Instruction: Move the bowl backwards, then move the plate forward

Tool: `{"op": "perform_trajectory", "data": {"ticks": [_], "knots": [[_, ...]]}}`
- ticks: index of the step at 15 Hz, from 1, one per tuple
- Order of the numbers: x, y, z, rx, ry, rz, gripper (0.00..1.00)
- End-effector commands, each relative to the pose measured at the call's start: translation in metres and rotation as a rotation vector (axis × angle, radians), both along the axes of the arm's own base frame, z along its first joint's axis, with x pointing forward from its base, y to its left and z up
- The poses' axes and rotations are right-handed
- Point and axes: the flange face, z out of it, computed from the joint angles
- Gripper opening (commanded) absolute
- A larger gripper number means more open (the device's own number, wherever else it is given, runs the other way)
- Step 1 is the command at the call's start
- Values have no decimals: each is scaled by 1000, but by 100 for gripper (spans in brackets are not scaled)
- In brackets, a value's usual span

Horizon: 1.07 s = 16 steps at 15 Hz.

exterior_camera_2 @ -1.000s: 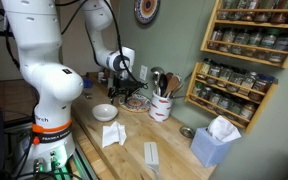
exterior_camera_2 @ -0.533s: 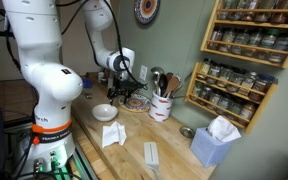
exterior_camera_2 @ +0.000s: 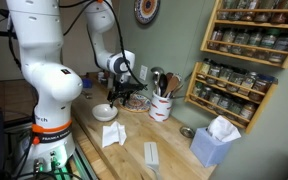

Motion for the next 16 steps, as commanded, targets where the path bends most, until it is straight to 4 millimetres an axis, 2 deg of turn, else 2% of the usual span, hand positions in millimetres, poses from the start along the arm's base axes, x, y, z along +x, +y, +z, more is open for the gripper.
{"op": "perform_trajectory", "data": {"ticks": [1, 3, 4, 5, 12, 15, 16], "knots": [[2, -6, -18, 19, 17, 71, 100], [2, -9, -23, 24, 22, 94, 100], [3, -10, -25, 27, 21, 102, 93], [3, -11, -27, 28, 20, 107, 74], [5, -19, -24, 49, 24, 100, 20], [7, -23, -21, 54, 23, 84, 0], [7, -23, -19, 55, 28, 81, 3]]}}
